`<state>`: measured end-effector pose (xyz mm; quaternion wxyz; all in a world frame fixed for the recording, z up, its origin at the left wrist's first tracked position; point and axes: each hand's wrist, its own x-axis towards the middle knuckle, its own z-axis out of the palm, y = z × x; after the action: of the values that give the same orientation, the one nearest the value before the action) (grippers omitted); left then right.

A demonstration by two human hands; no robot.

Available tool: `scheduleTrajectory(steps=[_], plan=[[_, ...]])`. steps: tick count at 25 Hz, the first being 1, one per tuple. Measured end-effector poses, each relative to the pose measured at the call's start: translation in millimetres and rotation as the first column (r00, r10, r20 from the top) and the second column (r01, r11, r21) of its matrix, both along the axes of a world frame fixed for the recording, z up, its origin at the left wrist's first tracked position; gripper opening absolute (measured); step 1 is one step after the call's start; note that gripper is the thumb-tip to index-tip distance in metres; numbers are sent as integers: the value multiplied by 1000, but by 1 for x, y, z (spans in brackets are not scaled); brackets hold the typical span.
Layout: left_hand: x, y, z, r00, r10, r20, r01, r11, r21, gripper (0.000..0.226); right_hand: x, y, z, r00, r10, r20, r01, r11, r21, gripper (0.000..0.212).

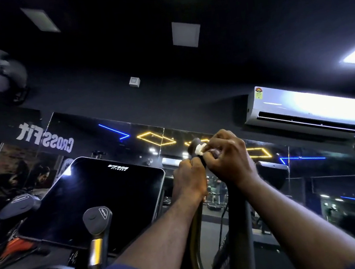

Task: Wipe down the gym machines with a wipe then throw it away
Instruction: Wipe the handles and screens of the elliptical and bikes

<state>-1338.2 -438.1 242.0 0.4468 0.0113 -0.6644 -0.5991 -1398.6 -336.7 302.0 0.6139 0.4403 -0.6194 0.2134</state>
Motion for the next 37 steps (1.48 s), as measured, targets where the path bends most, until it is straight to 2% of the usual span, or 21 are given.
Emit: scheduleTrajectory(steps=[1, 3, 5, 6, 8, 10, 11, 15, 16, 19, 20, 22, 24, 25, 29, 31, 34, 37], plan=[[0, 0, 0, 1000, 7, 0, -7, 1000, -3, 46, -1, -1, 0, 1000, 16, -27, -15, 1000, 10, 7], [1, 1, 1, 1000, 20, -5, -20, 1000, -18, 45, -4, -5, 2, 994, 59, -89, -47, 990, 136, 16], [0, 1, 2, 1000, 27, 0, -27, 999, -22, 47, -6, -11, 4, 996, 80, -44, -67, 968, 241, 20], [0, 1, 2, 1000, 24, 2, -24, 999, -21, 47, -4, -10, 4, 997, 80, -2, -77, 973, 217, 18], [0, 0, 1, 1000, 22, 5, -22, 1000, -19, 46, -1, -4, 5, 995, 65, 70, -69, 996, 56, 14], [-2, 0, 1, 1000, 24, 2, -24, 1000, -11, 50, -2, 2, 4, 995, 38, 88, -28, 994, -109, 18], [-3, 1, 1, 1000, 30, 2, -30, 999, -11, 53, -1, 3, 3, 997, 32, 77, -22, 992, -126, 17], [-3, -1, 1, 999, 32, 4, -32, 999, -19, 49, 0, -6, 0, 999, 47, 4, -47, 992, 119, 16], [-3, -2, 1, 1000, 27, 0, -27, 999, -23, 49, 1, -4, 1, 999, 27, 18, -29, 995, 93, 14], [-4, -2, 0, 1000, 14, 0, -14, 1000, -20, 48, 3, 3, 2, 998, -45, 50, 50, 992, -114, 15], [-4, -2, 0, 1000, 22, -5, -22, 1000, -20, 48, 2, 4, 1, 999, -36, 34, 40, 992, -117, 15], [-5, -2, 1, 999, 38, -8, -38, 999, -24, 47, 1, 0, 2, 1000, 18, -12, -18, 1000, 2, 15], [-6, -2, 1, 999, 33, -5, -33, 999, -25, 46, 2, -4, 1, 998, 64, 26, -66, 993, 97, 23], [-6, -2, 1, 1000, 24, -2, -24, 999, -25, 45, 5, -3, 2, 994, 79, 80, -84, 994, 66, 23], [-4, -2, 1, 1000, 16, -5, -16, 1000, -20, 47, 7, 4, 6, 964, 94, 248, -29, 967, -254, 16], [-4, -2, 1, 1000, 10, -13, -10, 1000, -15, 48, 7, 4, 8, 947, 120, 297, -44, 967, -251, 17], [-5, -2, 0, 1000, -9, -23, 9, 1000, 0, 50, 7, 1, 7, 942, 130, 311, -92, 987, -136, 20], [-5, -2, -1, 999, -22, -27, 22, 1000, 13, 47, 1, 6, 6, 960, 137, 242, -81, 970, -231, 15]])
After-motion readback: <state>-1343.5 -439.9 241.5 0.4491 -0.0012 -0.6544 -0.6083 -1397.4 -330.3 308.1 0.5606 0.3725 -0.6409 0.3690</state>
